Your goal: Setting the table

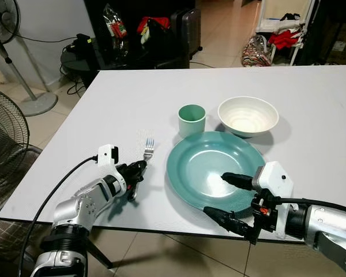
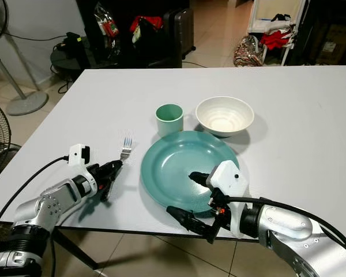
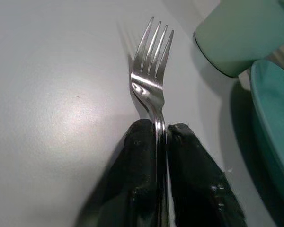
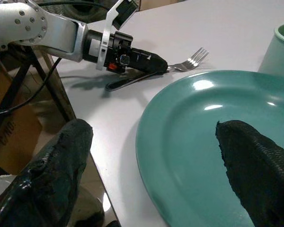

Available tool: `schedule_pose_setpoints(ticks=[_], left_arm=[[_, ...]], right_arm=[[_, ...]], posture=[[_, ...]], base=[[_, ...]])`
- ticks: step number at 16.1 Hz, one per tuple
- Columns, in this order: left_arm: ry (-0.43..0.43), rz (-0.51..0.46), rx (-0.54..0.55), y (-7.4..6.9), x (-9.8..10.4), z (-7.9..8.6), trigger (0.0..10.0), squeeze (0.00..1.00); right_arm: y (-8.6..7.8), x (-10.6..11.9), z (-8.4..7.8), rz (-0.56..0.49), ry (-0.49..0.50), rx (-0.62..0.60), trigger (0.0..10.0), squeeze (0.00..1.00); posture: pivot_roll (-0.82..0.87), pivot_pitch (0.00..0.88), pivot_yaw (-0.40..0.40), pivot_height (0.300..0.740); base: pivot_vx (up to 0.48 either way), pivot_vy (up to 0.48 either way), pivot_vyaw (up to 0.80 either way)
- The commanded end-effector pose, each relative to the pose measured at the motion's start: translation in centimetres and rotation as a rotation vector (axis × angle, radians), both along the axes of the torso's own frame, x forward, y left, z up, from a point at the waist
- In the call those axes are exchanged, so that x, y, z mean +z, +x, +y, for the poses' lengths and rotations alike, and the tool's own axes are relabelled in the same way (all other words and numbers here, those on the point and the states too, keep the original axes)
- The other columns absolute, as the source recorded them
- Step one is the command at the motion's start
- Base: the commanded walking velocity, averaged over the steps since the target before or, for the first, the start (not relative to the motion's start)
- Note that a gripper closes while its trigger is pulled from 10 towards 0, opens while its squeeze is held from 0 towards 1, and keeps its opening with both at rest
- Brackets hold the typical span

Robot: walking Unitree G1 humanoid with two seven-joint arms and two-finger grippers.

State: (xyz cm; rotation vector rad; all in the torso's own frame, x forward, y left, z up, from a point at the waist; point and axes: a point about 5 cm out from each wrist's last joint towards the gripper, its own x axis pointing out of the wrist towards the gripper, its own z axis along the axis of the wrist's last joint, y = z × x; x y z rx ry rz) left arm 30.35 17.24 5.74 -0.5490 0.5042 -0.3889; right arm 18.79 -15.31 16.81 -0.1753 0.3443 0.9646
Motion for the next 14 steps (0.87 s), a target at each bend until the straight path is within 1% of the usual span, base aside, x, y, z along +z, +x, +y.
schedule_pose_setpoints(ticks=[1,4,5,7,8,9,10,11,12,13,14], left_arm=[[0.020,0.050,0.034,-0.4,-0.9,0.7,10.0,1.00],[0.027,0.050,0.043,-0.5,-1.1,0.8,10.0,1.00],[0.048,0.017,0.047,-0.4,-0.8,1.1,10.0,1.00],[0.103,-0.093,0.048,-0.1,0.6,2.3,10.0,1.00],[0.144,-0.146,0.030,-0.1,1.4,2.8,10.0,1.00],[0.156,-0.167,0.023,-0.1,1.8,3.1,10.0,1.00],[0.191,-0.234,0.025,-0.3,3.1,3.9,10.0,1.00],[0.201,-0.285,0.035,-0.6,4.5,4.4,10.0,0.85],[0.204,-0.315,0.043,-0.9,5.7,4.6,10.0,0.00],[0.197,-0.372,0.056,-1.6,7.2,4.4,10.0,0.00],[0.219,-0.430,0.079,-2.5,8.4,4.0,10.0,0.00]], right_arm=[[0.1,0.3,0.1,-0.013,-0.002,0.026,10.0,0.00],[0.4,0.4,0.1,-0.015,-0.004,0.035,10.0,0.00],[0.5,0.4,0.1,-0.017,-0.003,0.036,10.0,0.00],[0.7,0.7,0.1,-0.026,0.022,0.021,10.0,0.00],[0.9,0.9,0.1,-0.032,0.045,0.004,10.0,0.00],[1.0,1.0,0.1,-0.034,0.059,-0.007,10.0,0.00],[1.2,1.2,0.3,-0.042,0.108,-0.041,10.0,0.00],[1.5,1.4,0.5,-0.055,0.157,-0.081,10.0,0.00],[1.9,1.5,0.8,-0.078,0.201,-0.145,10.0,0.00],[2.3,1.7,1.3,-0.109,0.233,-0.198,10.0,0.00],[2.6,1.5,1.7,-0.124,0.244,-0.264,10.0,0.00]], posture=[[-0.21,0.000,0.124,0.740],[-0.20,0.000,0.113,0.740],[-0.20,0.000,0.107,0.740],[-0.19,0.000,0.107,0.740],[-0.19,0.000,0.110,0.740],[-0.19,0.000,0.112,0.740],[-0.18,0.000,0.118,0.740],[-0.17,0.000,0.122,0.740],[-0.17,0.000,0.121,0.740],[-0.17,0.000,0.120,0.740],[-0.17,0.000,0.119,0.740]], base=[[0.000,0.000,0.00],[0.000,0.000,0.00],[0.000,0.000,0.00],[0.000,0.000,0.00],[0.000,0.000,0.00],[0.000,0.000,0.00],[0.000,0.000,0.00],[0.000,0.000,0.00],[0.000,0.000,0.00],[0.000,0.000,0.00],[0.000,0.000,0.00]])
